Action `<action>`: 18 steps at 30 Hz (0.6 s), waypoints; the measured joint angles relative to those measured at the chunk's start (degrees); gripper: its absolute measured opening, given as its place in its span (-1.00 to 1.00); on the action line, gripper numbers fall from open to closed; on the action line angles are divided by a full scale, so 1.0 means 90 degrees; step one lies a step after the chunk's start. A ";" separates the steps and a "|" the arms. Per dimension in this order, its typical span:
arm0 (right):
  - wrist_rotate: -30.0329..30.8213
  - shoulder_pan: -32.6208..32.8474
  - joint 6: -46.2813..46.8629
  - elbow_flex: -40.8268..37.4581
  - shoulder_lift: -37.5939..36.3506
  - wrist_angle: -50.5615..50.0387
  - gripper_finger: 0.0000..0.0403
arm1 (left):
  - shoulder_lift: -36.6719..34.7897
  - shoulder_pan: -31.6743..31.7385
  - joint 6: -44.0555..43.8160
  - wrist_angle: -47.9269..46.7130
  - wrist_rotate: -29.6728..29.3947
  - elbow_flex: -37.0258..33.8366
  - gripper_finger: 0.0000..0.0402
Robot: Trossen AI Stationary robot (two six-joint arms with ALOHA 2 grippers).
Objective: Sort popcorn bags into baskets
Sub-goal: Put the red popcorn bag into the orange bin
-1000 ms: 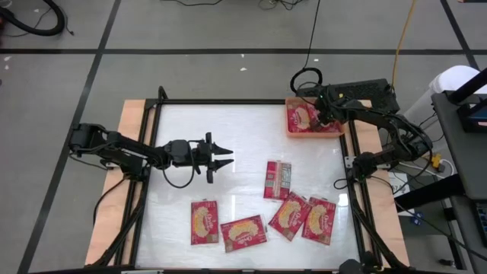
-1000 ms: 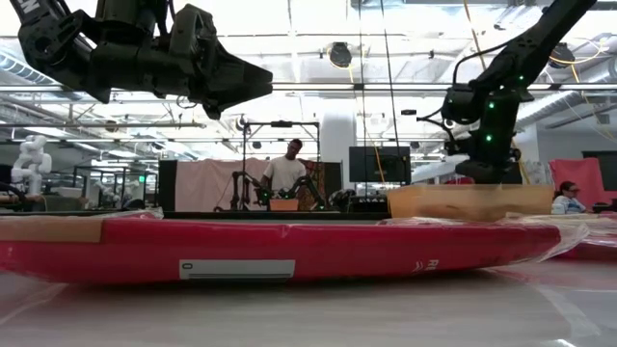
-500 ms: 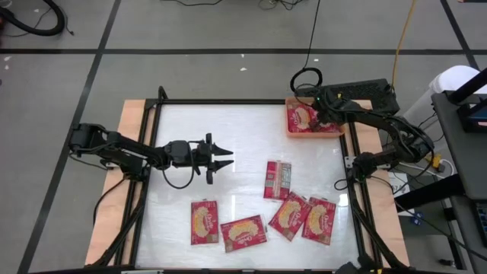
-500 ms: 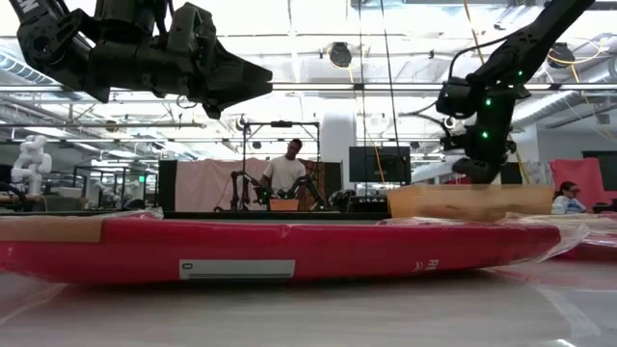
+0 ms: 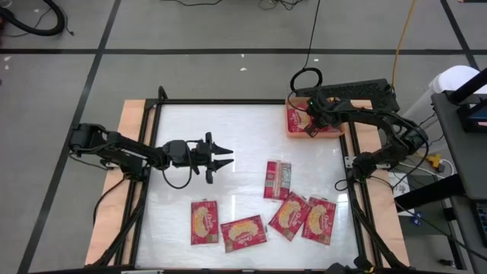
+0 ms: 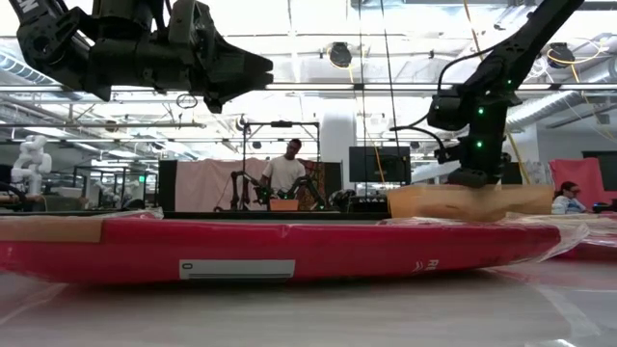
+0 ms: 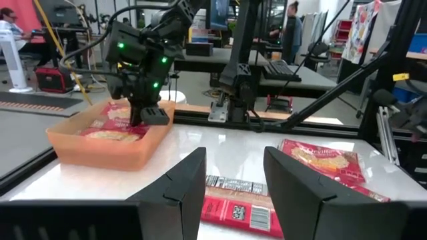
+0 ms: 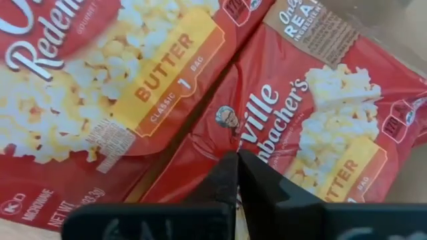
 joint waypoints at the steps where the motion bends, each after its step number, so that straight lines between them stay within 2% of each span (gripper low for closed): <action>1: 0.0021 -0.0004 0.0002 0.0000 0.0034 -0.0024 -0.98 | 0.0000 0.0000 0.0000 -0.0002 0.0000 0.0000 -0.23; 6: 0.0085 -0.0004 0.0008 -0.0019 -0.0163 -0.0063 -0.97 | 0.0000 0.0000 -0.0012 -0.0007 0.0000 0.0000 -0.23; 13: 0.0753 -0.0018 0.0018 -0.0044 -0.0654 -0.0537 -1.00 | 0.0000 0.0000 -0.0019 -0.0015 0.0002 0.0000 -0.23; 18: 0.0764 -0.0021 0.0020 -0.0044 -0.0699 -0.0541 -1.00 | 0.0000 0.0000 -0.0017 -0.0027 0.0002 0.0000 -0.23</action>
